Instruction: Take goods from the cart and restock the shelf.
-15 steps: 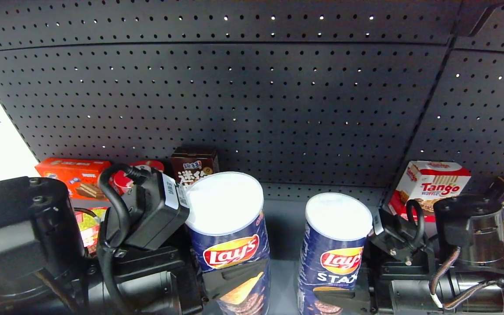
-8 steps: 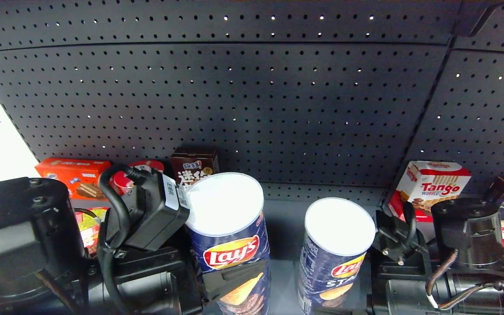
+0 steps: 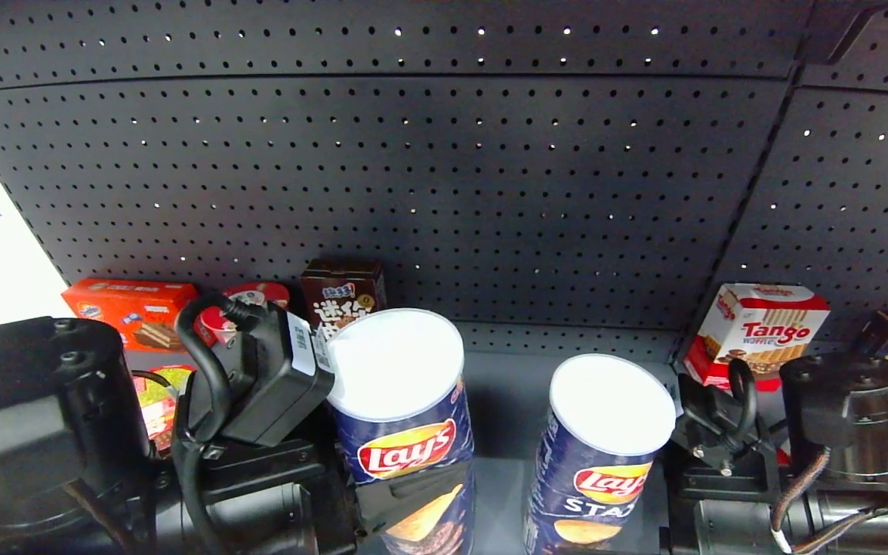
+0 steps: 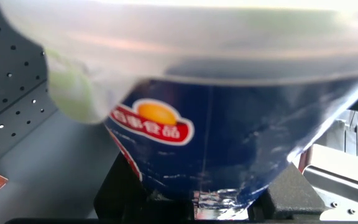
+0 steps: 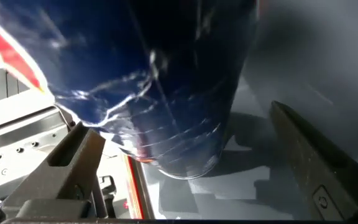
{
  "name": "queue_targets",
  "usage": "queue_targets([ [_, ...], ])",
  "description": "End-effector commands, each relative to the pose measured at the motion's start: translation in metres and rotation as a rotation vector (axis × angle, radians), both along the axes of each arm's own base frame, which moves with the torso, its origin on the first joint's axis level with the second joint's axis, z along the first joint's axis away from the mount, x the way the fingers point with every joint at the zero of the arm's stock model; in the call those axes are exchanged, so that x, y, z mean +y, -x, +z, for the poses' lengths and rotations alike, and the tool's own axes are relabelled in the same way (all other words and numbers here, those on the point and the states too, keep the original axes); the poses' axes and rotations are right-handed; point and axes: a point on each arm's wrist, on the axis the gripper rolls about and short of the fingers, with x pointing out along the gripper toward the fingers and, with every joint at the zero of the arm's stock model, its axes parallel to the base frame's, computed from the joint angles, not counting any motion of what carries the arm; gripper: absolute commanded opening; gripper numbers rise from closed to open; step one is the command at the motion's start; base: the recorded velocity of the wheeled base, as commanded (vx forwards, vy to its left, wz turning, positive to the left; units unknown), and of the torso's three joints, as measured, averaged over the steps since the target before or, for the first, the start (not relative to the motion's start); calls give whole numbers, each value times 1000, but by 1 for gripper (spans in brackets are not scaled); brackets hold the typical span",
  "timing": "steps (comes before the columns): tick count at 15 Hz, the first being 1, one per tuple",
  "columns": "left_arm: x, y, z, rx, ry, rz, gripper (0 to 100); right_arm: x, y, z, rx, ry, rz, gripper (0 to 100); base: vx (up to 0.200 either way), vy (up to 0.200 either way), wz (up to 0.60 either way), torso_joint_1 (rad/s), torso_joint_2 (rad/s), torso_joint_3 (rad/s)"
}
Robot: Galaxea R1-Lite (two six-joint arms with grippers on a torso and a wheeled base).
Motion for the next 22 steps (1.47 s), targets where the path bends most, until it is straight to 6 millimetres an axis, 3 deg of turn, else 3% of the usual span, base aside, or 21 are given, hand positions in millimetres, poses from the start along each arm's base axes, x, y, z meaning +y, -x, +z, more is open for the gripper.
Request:
queue_targets([
  [1,2,2,-5,13,-12,0,0,-2,3,3,-11,-8,2,100,0,0,0,0,0,0],
  [12,2,2,-6,13,-13,-2,0,-10,10,11,-49,-25,-23,100,0,0,0,0,0,0],
  [22,-8,-10,-3,11,-10,1,0,-39,44,45,-181,-126,-47,100,0,0,0,0,0,0],
])
